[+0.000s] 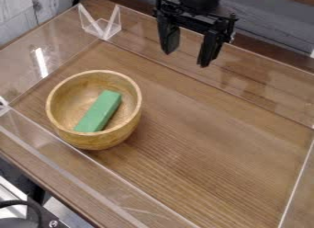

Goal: Remove the green block from inside the brown bowl and put it on the table

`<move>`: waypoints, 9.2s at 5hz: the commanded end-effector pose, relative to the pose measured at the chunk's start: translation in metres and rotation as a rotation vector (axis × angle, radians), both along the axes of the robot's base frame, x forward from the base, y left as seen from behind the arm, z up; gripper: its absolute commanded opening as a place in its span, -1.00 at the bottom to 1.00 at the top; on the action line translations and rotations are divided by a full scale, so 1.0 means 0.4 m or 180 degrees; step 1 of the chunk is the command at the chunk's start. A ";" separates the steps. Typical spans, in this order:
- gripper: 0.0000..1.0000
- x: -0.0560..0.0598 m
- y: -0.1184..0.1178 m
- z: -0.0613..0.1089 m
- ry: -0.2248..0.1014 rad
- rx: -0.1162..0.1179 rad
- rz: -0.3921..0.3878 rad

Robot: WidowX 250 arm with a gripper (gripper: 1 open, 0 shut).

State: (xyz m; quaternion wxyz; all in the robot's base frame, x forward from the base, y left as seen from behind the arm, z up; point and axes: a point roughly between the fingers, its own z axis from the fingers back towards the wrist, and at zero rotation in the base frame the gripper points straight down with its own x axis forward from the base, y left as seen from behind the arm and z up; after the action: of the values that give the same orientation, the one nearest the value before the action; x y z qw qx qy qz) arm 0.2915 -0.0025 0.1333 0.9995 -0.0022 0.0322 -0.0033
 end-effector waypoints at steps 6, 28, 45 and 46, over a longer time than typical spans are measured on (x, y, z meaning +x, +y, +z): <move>1.00 -0.150 0.186 -0.003 -0.0241 0.0024 0.0402; 1.00 -0.197 0.248 -0.180 0.0060 -0.0181 0.0552; -1.00 -0.149 0.263 -0.180 -0.0096 -0.0250 0.0515; -1.00 -0.147 0.260 -0.170 -0.0095 -0.0249 0.0515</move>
State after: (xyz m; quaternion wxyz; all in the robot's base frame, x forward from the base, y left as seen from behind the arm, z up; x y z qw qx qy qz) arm 0.2214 0.0972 0.0457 0.9932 -0.0607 0.0566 0.0813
